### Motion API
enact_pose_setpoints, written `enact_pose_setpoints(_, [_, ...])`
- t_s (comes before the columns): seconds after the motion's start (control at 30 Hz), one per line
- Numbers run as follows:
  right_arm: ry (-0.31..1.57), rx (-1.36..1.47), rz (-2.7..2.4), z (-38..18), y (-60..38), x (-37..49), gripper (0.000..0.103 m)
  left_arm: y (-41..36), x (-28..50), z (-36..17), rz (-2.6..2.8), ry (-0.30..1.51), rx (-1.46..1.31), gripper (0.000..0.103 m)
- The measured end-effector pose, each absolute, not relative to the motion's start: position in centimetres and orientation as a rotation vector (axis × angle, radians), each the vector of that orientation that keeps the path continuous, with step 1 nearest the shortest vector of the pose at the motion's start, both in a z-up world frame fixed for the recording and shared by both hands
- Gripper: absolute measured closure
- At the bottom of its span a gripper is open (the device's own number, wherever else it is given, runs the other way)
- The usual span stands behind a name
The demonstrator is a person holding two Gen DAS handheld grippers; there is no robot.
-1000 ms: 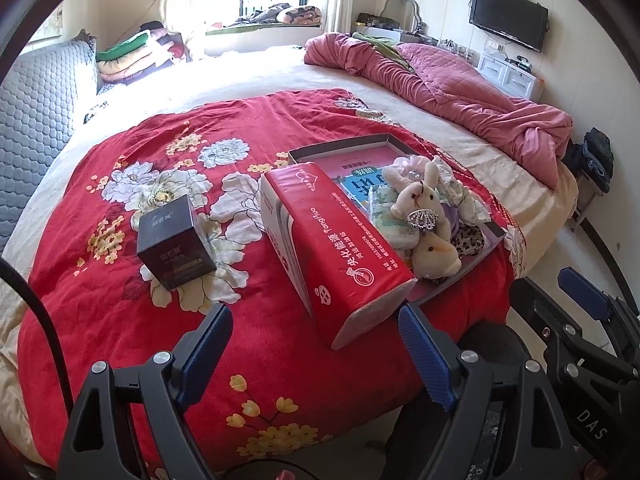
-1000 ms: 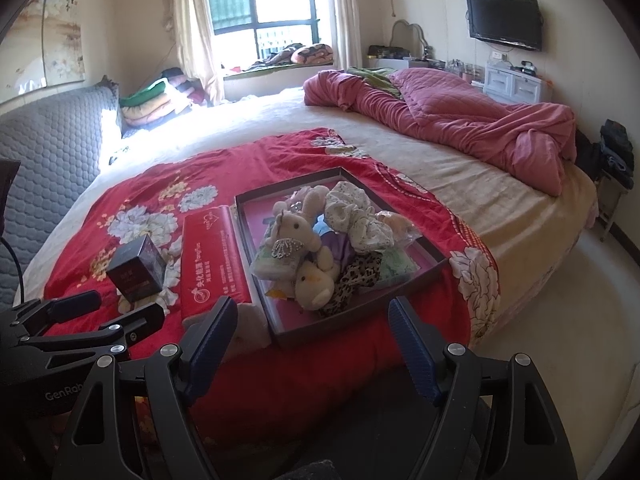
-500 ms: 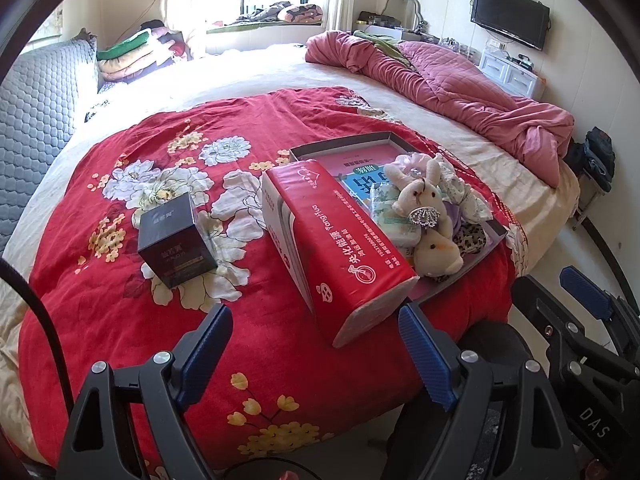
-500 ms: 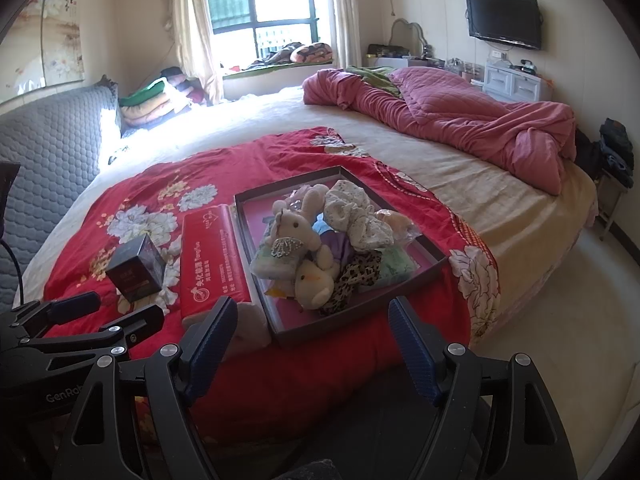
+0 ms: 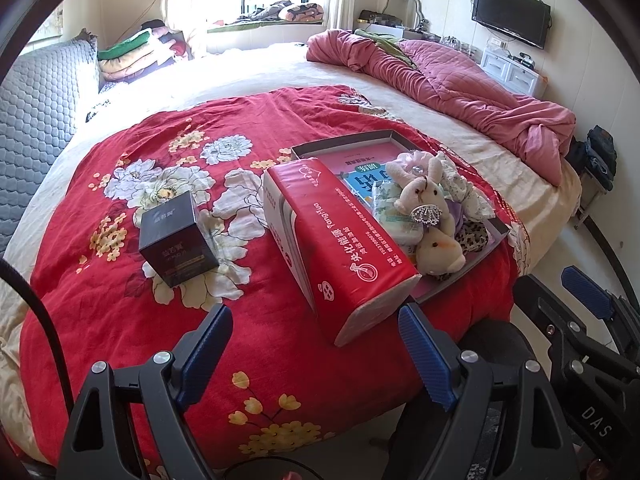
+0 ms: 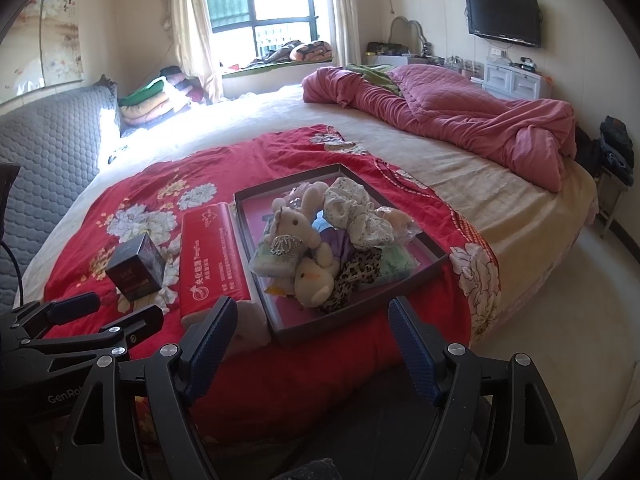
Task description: Organize soft objects
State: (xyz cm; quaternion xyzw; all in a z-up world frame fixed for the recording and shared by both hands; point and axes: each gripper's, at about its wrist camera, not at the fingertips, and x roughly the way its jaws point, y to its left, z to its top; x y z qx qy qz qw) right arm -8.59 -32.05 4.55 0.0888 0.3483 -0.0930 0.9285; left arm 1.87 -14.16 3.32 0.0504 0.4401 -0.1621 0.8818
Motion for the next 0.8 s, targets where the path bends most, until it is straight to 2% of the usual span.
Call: enact_pose_setpoints(0.8, [0.718,0.19,-0.184,4.15,-31.96,-8.3,0.024,-13.95,2.13,2.42,-0.322,0.933,0.105,0.019])
